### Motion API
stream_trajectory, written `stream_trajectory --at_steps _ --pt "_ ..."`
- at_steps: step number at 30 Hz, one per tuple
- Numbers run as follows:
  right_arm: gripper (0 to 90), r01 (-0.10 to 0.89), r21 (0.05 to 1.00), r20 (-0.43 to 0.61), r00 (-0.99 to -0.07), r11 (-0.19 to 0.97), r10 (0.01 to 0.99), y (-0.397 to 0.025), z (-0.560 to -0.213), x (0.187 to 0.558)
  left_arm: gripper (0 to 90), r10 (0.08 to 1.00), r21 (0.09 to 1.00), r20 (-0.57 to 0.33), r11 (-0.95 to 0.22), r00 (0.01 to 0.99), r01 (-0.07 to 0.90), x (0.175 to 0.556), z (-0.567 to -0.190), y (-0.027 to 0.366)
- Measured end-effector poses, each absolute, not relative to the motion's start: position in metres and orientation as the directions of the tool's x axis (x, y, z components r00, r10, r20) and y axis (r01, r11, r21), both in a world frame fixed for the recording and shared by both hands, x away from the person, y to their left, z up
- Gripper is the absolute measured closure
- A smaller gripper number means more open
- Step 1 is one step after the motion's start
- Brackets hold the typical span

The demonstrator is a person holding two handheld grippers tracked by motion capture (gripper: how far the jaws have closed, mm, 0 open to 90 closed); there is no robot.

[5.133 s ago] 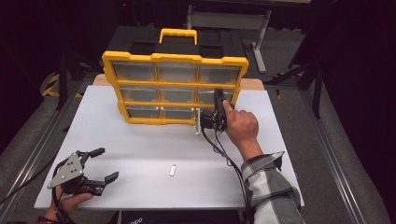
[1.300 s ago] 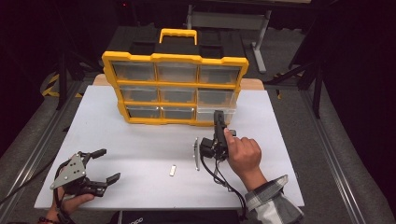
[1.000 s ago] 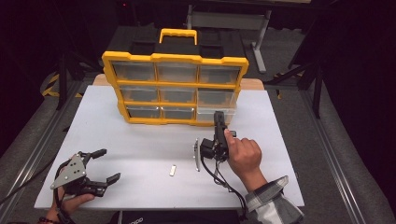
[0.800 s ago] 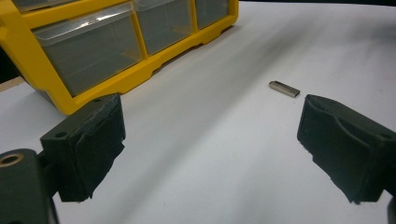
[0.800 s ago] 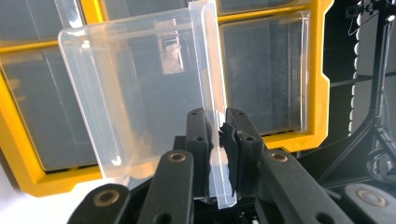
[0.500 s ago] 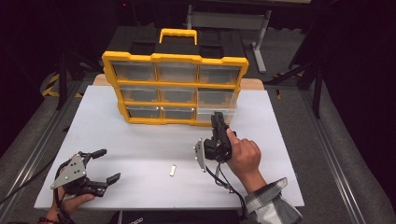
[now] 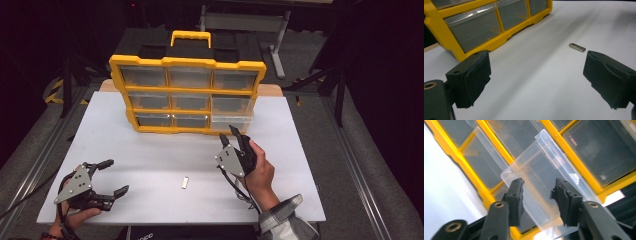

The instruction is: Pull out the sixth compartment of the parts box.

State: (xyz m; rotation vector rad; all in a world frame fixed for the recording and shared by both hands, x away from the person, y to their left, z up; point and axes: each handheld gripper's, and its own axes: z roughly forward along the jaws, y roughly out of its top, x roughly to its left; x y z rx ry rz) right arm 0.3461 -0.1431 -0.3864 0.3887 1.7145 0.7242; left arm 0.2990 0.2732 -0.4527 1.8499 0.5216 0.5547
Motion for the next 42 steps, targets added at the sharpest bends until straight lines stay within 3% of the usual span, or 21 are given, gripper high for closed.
stream_trajectory --at_steps 8,14,29,42 --pt "41.7 -0.085 0.794 -0.571 -0.444 0.602 0.69 -0.154 -0.393 0.348 8.7 0.594 0.944 0.127 -0.318 0.795 0.087 0.298 -0.452 0.272" --pt "34.5 -0.035 0.84 -0.477 -0.522 0.541 0.707 -0.16 -0.403 0.351 8.7 0.592 0.944 0.132 -0.319 0.795 0.08 0.298 -0.452 0.272" --pt "19.3 0.045 0.855 -0.373 -0.636 0.516 0.675 -0.156 -0.424 0.356 8.5 0.582 0.941 0.129 -0.327 0.803 0.085 0.298 -0.454 0.27" --pt "19.0 0.177 0.824 -0.228 -0.766 0.538 0.601 -0.142 -0.444 0.368 8.3 0.574 0.939 0.131 -0.333 0.809 0.084 0.299 -0.454 0.27"
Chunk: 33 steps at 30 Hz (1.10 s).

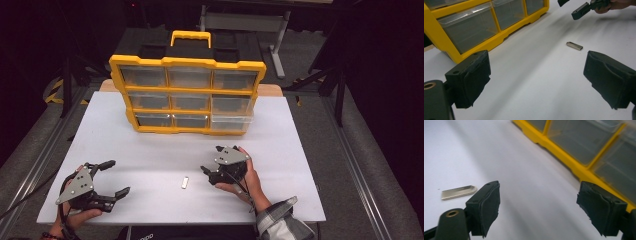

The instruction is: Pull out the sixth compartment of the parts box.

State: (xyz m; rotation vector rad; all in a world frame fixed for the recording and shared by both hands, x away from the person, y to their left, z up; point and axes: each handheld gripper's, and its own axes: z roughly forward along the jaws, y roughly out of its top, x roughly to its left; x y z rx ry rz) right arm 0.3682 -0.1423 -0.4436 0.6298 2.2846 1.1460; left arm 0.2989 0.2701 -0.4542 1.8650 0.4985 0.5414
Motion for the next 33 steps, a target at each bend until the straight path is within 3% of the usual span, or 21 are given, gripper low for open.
stream_trajectory --at_steps 14,26,33 --pt "18.3 0.219 0.773 -0.139 -0.857 0.596 0.495 -0.117 -0.459 0.374 8.2 0.567 0.934 0.138 -0.347 0.812 0.083 0.298 -0.456 0.271" --pt "18.5 0.197 0.729 -0.087 -0.923 0.656 0.375 -0.091 -0.467 0.371 8.2 0.57 0.933 0.133 -0.347 0.811 0.091 0.296 -0.457 0.272" --pt "28.3 0.211 0.713 -0.036 -0.941 0.669 0.335 -0.083 -0.468 0.372 8.2 0.565 0.931 0.135 -0.353 0.814 0.091 0.293 -0.457 0.271"
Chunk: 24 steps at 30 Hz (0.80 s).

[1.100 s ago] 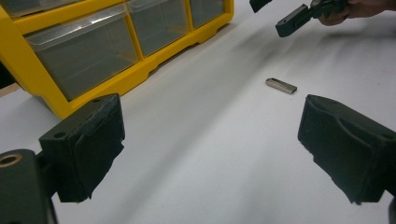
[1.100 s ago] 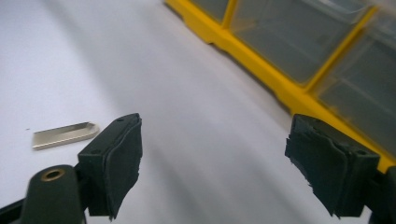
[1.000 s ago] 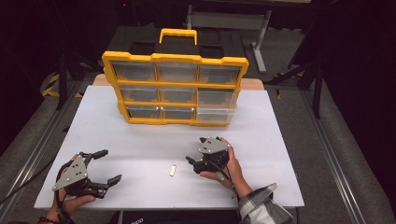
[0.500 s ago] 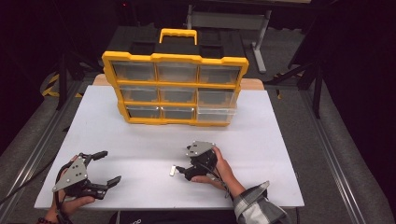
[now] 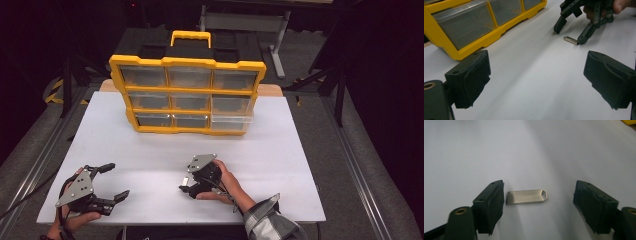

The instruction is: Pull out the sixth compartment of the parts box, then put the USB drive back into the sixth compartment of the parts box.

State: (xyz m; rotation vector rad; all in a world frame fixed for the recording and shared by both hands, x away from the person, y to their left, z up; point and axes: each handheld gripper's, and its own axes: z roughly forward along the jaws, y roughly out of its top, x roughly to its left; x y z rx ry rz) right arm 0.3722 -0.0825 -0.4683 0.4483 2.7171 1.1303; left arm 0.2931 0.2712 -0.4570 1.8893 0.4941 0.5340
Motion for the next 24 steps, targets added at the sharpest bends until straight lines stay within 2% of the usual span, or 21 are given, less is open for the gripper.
stream_trajectory --at_steps 5,12,24 --pt "34.0 0.214 0.711 -0.03 -0.942 0.67 0.333 -0.0825 -0.4676 0.3731 8.2 0.563 0.929 0.142 -0.36 0.814 0.087 0.2946 -0.4555 0.2712" --pt "53.5 0.195 0.716 -0.031 -0.95 0.67 0.309 -0.082 -0.4663 0.3704 8.2 0.564 0.928 0.139 -0.361 0.814 0.091 0.2946 -0.4568 0.2698" --pt "53.6 0.166 0.716 -0.071 -0.949 0.678 0.307 -0.0816 -0.4642 0.3638 8.1 0.557 0.92 0.161 -0.383 0.815 0.08 0.2937 -0.4558 0.2679"
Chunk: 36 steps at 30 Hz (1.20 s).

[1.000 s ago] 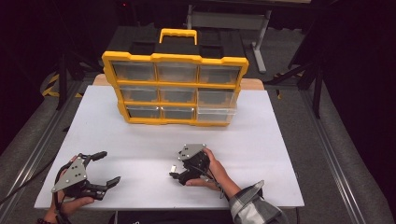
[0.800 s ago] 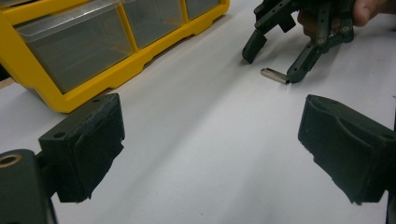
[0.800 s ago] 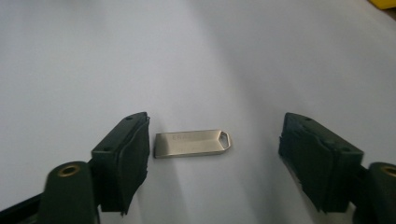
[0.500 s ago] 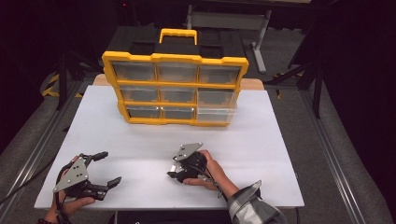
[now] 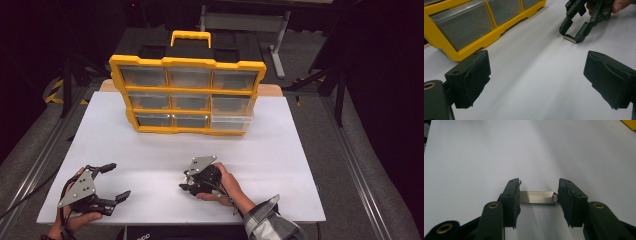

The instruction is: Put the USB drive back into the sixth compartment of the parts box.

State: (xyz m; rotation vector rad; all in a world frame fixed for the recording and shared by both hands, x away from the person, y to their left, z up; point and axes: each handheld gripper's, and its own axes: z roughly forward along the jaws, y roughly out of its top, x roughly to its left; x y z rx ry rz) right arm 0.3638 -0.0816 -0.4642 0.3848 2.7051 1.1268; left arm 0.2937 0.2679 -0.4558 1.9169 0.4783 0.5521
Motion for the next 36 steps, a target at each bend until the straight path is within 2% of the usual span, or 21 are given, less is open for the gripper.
stream_trajectory --at_steps 29,36 --pt "53.6 0.072 0.793 -0.212 -0.898 0.606 0.385 -0.114 -0.415 0.342 8.1 0.563 0.924 0.156 -0.374 0.812 0.082 0.293 -0.456 0.269" --pt "53.6 0.066 0.804 -0.216 -0.894 0.591 0.394 -0.117 -0.41 0.341 8.1 0.563 0.925 0.151 -0.371 0.812 0.085 0.294 -0.456 0.268"
